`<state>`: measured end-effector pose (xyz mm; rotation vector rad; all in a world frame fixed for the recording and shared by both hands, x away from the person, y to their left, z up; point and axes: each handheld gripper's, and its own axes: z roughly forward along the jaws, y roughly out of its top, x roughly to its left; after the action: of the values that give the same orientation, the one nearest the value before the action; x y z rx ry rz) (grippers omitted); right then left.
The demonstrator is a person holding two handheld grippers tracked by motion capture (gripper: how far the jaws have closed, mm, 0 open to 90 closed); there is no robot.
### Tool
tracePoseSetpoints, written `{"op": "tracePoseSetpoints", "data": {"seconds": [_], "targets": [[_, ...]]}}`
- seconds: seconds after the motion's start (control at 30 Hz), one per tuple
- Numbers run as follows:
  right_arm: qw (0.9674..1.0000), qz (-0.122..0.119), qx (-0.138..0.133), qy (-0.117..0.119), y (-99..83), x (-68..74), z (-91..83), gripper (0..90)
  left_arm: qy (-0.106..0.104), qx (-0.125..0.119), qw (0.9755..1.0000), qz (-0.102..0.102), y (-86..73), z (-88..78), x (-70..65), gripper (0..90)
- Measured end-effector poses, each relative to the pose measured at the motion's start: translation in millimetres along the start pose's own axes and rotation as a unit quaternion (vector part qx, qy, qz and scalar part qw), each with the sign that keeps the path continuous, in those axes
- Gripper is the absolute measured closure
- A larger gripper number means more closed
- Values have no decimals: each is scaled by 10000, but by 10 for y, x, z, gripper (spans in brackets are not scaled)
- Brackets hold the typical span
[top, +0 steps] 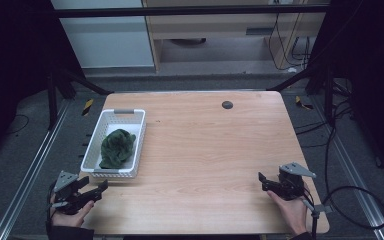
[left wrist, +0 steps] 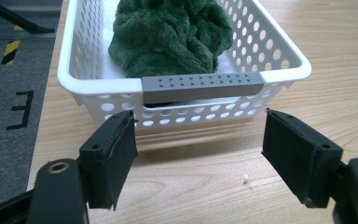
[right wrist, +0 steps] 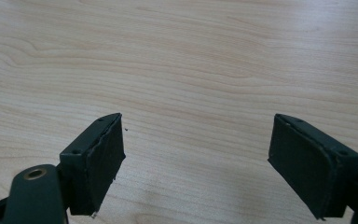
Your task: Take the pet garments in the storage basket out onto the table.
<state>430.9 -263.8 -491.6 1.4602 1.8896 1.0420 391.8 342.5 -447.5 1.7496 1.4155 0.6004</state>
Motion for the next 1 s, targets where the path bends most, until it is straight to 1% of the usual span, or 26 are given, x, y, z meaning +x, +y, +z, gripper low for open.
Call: {"op": "tracePoseSetpoints", "data": {"seconds": [0.1,0.13,0.17,0.2,0.33,0.43,0.5,0.57,0.67,0.8,0.97,1.0], "targets": [[10000,-14,-2,14,3,2,2,176,-38,1,10000,-7,28,-12,-3,247],[10000,-12,-10,16,6,5,-4,175,-47,-13,10000,-1,63,-32,-6,247],[10000,-12,-10,16,6,5,-4,175,-47,-13,10000,-1,63,-32,-6,247],[10000,-24,-7,4,8,6,-3,173,-24,-45,10000,25,105,-54,-5,248],[10000,-1,13,3,12,12,-6,173,-6,-77,9999,67,169,-85,1,248],[10000,-27,-11,-22,19,7,-7,172,24,-146,9999,77,256,-135,21,245],[10000,-17,-27,-40,23,4,-12,171,16,-197,9997,119,347,-173,37,243],[10000,-16,-27,-40,24,3,-13,171,26,-198,9997,136,376,-181,36,239],[10000,-36,-32,-53,26,4,-14,170,29,-205,9995,242,470,-193,16,237],[10000,-21,-22,-26,29,7,-12,169,31,-174,9992,351,578,-186,-2,234],[10000,-27,-22,-9,31,8,-11,169,31,-16,9986,522,715,-143,-13,228],[10000,-19,-16,-10,32,9,-11,169,20,34,9984,558,771,-122,-12,228]]}}
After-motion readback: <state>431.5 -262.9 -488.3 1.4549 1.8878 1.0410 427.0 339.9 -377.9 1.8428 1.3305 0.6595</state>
